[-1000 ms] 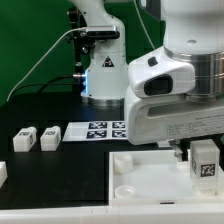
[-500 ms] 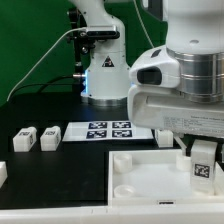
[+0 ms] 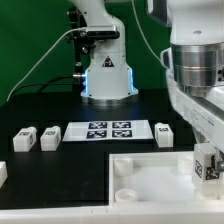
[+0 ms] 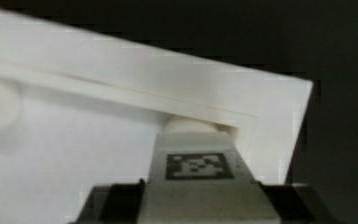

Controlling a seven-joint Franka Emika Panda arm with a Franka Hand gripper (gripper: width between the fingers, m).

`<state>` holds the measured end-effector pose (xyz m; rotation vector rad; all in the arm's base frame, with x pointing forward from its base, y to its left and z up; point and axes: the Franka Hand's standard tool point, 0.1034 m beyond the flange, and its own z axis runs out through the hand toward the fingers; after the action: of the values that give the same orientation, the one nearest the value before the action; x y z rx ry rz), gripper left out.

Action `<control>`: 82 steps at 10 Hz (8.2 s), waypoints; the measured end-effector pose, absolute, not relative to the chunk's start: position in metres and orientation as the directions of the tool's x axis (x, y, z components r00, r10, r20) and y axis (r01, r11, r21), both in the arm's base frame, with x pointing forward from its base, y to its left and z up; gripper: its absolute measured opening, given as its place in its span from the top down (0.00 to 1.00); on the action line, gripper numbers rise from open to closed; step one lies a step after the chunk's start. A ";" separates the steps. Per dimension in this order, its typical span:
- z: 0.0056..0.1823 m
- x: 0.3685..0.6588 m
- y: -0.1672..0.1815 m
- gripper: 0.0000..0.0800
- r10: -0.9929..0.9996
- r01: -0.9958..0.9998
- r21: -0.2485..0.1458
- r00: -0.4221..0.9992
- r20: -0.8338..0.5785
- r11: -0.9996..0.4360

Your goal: Assemble one leg

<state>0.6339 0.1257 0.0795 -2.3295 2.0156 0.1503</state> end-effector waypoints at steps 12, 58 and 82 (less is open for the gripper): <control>0.077 0.637 0.123 0.19 -0.495 -0.499 -0.077 0.867 -0.056 -0.863; 0.072 0.630 0.124 0.24 -0.902 -0.899 -0.084 0.431 -0.002 -0.430; 0.073 0.636 0.118 0.24 -0.882 -0.880 -0.070 0.471 0.009 -0.470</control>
Offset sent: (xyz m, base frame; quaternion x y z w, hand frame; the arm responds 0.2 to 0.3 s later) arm 0.0000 0.0000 0.0000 0.0000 0.0000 0.0000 1.0000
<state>0.6356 0.1183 0.0727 -2.6465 1.5870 -0.0677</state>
